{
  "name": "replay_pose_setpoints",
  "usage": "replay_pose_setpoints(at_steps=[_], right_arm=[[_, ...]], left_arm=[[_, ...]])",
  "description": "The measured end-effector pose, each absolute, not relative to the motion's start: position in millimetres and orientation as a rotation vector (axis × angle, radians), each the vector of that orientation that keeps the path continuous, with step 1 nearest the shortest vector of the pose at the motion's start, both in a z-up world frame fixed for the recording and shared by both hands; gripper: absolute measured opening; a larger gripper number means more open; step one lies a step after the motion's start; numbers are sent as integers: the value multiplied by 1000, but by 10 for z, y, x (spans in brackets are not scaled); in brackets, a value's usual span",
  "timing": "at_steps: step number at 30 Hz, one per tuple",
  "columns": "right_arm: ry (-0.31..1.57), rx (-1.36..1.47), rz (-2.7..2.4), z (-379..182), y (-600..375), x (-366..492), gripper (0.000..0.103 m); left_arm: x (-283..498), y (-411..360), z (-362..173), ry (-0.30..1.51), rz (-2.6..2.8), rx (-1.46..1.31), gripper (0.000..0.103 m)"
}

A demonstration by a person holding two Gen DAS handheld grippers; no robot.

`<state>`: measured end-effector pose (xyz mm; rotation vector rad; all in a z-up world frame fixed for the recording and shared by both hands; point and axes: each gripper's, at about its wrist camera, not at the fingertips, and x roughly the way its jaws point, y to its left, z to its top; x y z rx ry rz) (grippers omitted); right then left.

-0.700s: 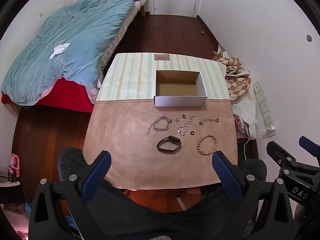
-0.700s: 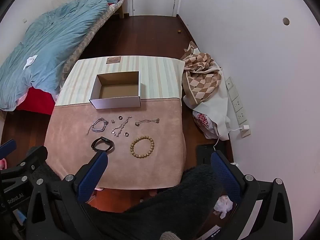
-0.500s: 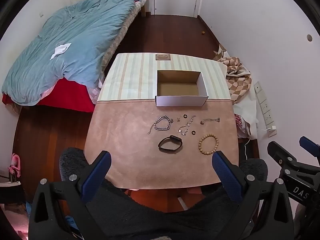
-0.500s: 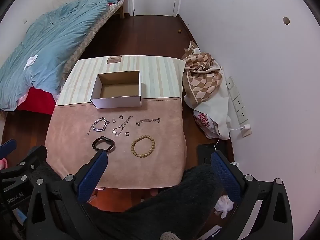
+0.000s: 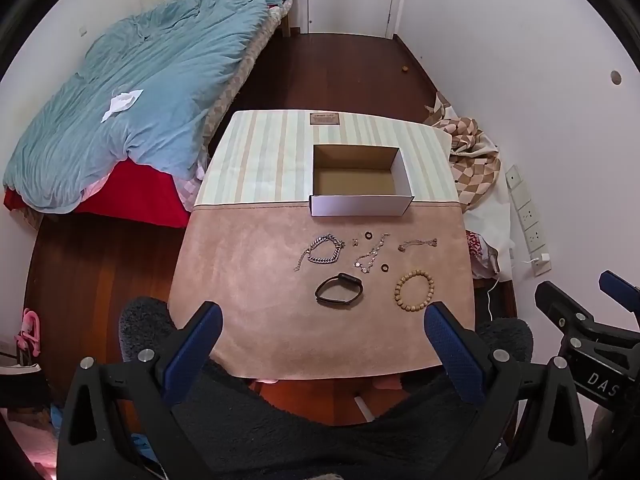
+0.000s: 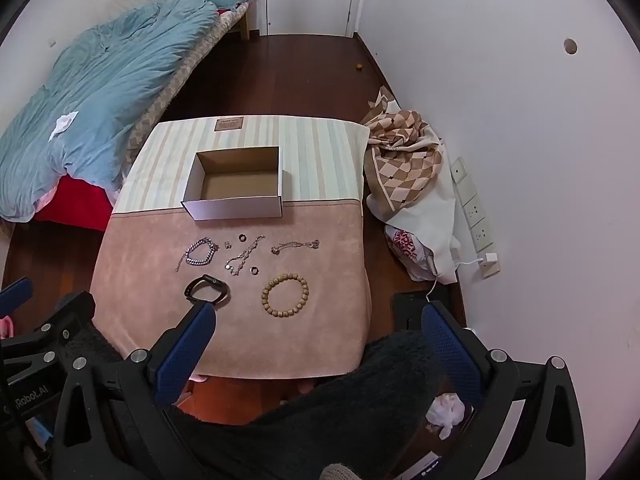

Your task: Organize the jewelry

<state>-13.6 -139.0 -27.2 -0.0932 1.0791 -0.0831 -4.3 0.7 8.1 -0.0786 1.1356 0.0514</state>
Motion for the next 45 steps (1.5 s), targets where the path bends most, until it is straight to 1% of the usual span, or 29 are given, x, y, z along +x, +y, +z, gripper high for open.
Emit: replay_pose_setpoints(at_steps=[45], right_arm=[[1062,-112,-94,-211,-1410,-144,103]], left_arm=[[-86,43,71,1129,46,-71,103]])
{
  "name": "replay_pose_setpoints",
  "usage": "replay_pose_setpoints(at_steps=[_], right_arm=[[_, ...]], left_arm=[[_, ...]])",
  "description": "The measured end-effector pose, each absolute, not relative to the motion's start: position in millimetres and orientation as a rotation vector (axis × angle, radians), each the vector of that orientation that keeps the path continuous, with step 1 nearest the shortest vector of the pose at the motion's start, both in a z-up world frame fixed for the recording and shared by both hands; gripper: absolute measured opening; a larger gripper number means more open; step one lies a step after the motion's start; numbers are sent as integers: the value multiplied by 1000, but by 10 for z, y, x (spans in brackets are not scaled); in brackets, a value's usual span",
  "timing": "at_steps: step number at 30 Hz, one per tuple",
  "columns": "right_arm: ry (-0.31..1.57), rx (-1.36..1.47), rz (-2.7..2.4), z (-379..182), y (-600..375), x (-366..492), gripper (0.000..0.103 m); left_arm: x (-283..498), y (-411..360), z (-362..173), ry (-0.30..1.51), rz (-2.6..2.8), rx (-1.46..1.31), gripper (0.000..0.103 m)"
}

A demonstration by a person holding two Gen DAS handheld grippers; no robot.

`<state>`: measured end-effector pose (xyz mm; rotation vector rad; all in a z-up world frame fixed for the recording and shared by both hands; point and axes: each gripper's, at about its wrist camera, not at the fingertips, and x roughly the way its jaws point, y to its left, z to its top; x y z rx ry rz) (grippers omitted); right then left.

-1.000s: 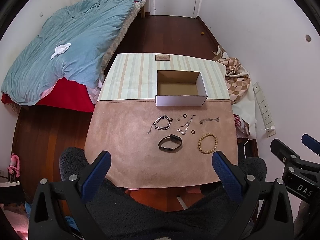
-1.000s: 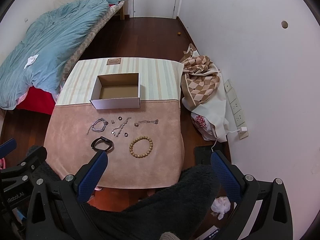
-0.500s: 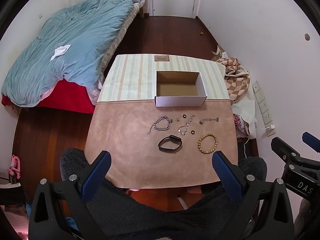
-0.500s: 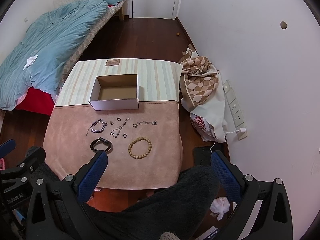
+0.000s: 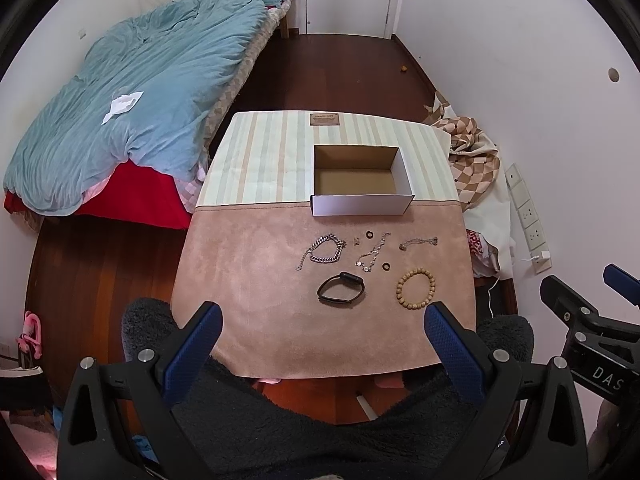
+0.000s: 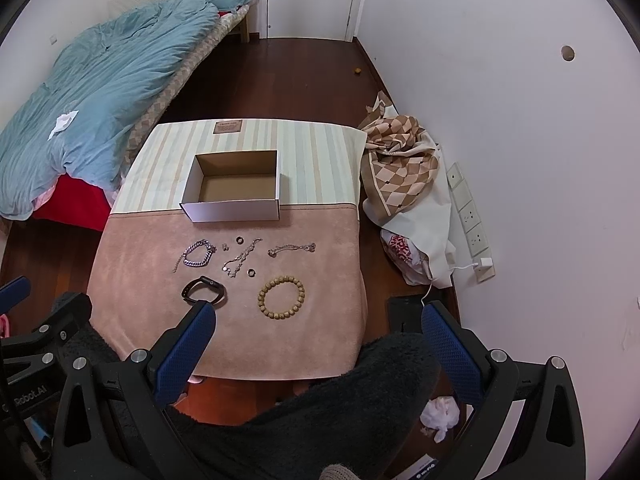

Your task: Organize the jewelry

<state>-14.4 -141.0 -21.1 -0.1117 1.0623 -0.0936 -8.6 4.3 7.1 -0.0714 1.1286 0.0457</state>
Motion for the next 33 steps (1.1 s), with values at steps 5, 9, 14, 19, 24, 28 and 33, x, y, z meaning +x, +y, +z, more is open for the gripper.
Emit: replay_pose_setpoints(at_steps=[5,9,14,19,24,28,33], right_arm=[[1062,-112,-92,-205,-1394,-146,103],[1060,-112,-88,-192,-1374,-154,103],[1050,-106,-86,-167,-1370,-171,103],[1039,-105,-86,-151,-1370,-204,103],[1035,-101,-87,-137,-1374,-224,103],[1029,-99,-86,-119,-1367,-236,103],[1019,-46,-84,-148,-1428,-192,103]], left_arm=[[-102,33,86,1124,48,-72,103],[-102,24,97,1122,50,-72,103],[-101,15,126,1116,49,-74,103],[-114,10,160,1108,46,-75,103],[-131,7,173,1104,44,-74,103],[-135,3,174,1101,44,-74,103],[-93,-7,158,1093,58,-63,103]])
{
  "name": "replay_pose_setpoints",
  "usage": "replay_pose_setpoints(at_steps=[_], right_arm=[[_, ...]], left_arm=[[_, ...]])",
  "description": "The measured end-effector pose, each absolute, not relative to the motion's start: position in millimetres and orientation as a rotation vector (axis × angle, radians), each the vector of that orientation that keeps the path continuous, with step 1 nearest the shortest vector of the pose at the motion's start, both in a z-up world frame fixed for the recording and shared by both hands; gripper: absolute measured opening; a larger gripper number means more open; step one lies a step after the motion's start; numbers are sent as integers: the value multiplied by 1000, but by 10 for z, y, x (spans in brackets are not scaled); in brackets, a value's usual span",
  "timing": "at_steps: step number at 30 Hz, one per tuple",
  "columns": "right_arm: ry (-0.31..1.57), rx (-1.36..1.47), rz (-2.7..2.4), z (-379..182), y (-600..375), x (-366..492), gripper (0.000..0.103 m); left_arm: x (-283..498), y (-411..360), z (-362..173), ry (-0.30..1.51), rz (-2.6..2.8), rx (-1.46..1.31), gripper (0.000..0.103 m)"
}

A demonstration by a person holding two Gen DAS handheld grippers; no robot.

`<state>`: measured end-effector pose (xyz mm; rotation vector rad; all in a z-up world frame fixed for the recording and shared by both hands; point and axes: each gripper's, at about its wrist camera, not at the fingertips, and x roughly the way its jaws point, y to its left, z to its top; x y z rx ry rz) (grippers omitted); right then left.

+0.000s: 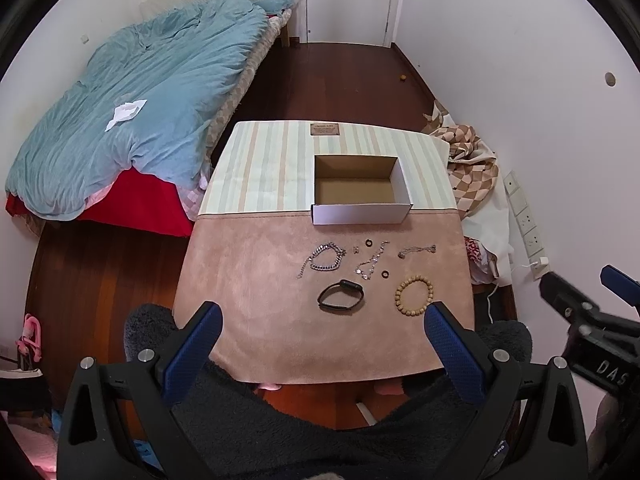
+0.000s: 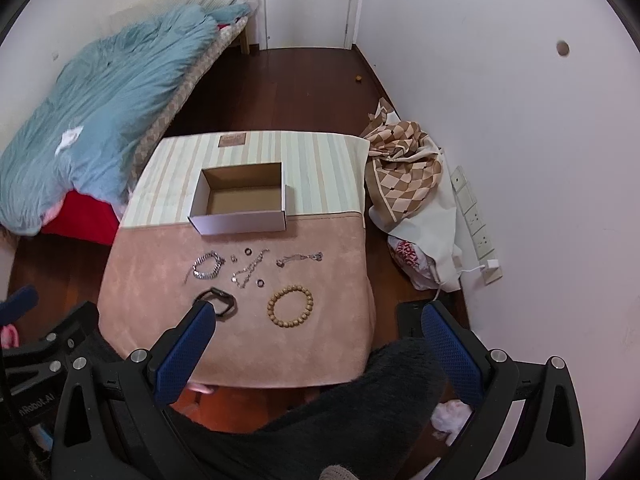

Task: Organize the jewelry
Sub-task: 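Grasp the wooden bead bracelet with the right tool while the left tool grasps the black watch band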

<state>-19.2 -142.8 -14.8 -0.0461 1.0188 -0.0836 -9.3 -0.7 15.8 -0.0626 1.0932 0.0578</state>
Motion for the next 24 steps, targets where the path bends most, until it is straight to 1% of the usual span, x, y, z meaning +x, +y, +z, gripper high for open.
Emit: replay_pose_setpoints(at_steps=[2,5,10,11,13,16,17,21,24], right_arm=[[1018,-11,-88,-210,-1497,-130,103],[1040,15,-134,-443,-1640,51,103],[1102,2,-205,-1124,-1842,414,102],[1135,3,-211,-1309,-1864,496,101],[1186,0,-205,-1639,-1880,631,91],[1271,-22,-215,-2161,-1870,809,84],[1307,-26,-218,-2346,-1855,857,83],[1355,-33,-220,-2743,-1786,933,82],[1379,-34,-218,-2925,-1734,993,75]], left_arm=[[-28,-3,109,1081,74,-54,103],[131,17,-56,1080,98,-33,103],[425,26,-516,1123,134,45,103],[466,26,-607,1131,136,53,103],[566,14,-858,1166,141,68,103],[665,10,-1172,1215,148,82,103],[688,-6,-1275,1230,148,87,103],[790,11,-1663,1292,169,92,103],[849,56,-1864,1324,185,85,103]])
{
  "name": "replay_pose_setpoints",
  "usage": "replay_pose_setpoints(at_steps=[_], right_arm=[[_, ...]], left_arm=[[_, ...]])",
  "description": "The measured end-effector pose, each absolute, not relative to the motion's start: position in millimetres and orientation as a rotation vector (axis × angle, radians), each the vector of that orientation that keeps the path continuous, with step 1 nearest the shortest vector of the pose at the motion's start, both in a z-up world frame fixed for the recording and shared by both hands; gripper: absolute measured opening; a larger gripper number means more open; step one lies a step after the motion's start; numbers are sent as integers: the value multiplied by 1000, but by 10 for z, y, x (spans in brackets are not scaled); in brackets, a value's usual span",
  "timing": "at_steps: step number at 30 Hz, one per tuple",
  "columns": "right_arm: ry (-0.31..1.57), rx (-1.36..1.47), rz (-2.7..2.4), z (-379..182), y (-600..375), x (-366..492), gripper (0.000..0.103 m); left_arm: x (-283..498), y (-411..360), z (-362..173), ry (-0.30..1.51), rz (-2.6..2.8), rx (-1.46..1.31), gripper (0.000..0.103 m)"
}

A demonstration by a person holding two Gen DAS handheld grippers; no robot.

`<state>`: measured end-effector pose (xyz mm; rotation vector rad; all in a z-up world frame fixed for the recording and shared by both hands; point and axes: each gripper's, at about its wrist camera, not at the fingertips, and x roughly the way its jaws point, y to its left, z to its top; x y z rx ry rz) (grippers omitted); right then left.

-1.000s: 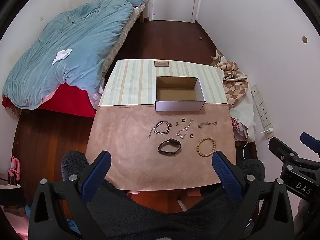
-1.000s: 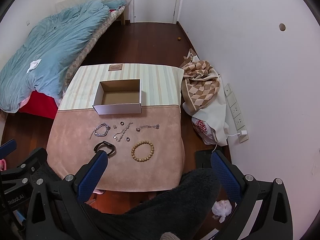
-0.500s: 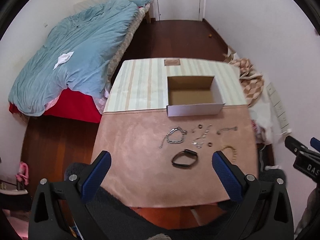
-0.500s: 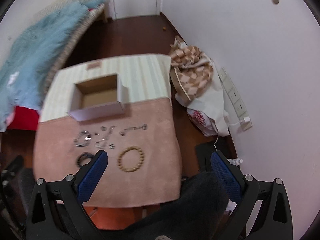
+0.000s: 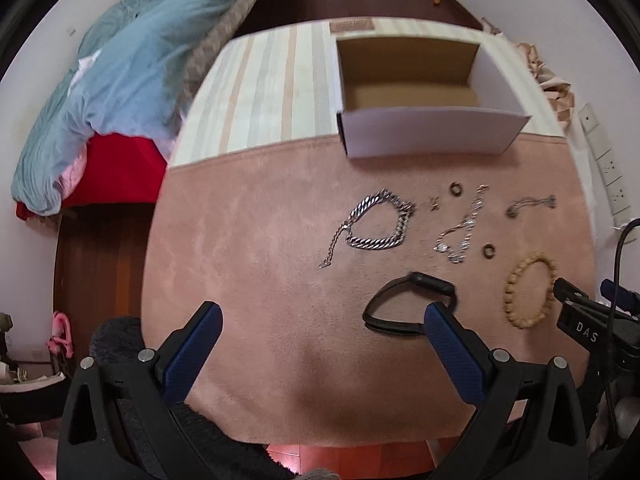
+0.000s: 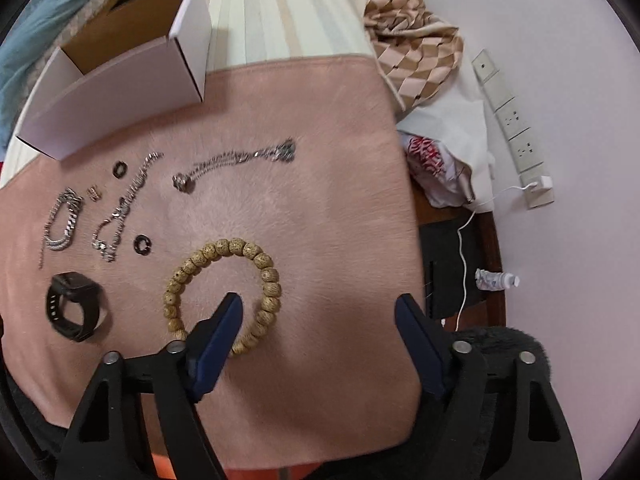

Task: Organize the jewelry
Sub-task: 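Grasp the wooden bead bracelet with the right tool while the left tool grasps the black watch band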

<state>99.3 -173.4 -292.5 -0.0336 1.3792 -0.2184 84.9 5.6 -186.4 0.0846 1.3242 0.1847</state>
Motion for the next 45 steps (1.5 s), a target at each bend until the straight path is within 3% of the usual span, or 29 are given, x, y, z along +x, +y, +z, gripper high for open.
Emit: replay_pose_setpoints(at_steps=[2,6,10,13,19,25,27,35,40,41,42,45], right_arm=[[1392,-31,-213,-3016,-1705,1027,72],[1407,-14,-186,-3079,-1652,1062,56],[1411,38,-134,-3091,-1609,1083,31],[1407,23,-120,-3084,-1551,1074,25],[1408,19,-109,-3068,-1523,1057,24],[1403,6,-100,-3069,-1529,1060,24],[1402,6,-99,-3068,-1526,1056,24],[1401,-4,-96,-3070,-1539,1071,24],[1399,-10,-94,-3067,-1524,1067,24],[1398,-11,-93,-3063,-1524,1066,22],[1393,-10,-96,-3058,-1521,1062,9],[1396,20,-87,-3052,-1516,1043,9]], left_arm=[[873,87,-1964,1343,193,78,103],[907,204,-2103,1369,211,52,103],[924,312,-2184,1400,199,6,102],[921,361,-2270,1412,149,-61,101],[947,247,-2487,1462,59,-94,78],[956,156,-2643,1472,22,-101,31],[944,110,-2657,1454,24,-74,24],[889,-70,-2679,1419,2,-42,7],[841,-90,-2636,1407,2,-58,7],[824,-103,-2630,1402,2,-64,7],[808,-96,-2610,1398,0,-70,6],[756,18,-2507,1383,-10,-79,6]])
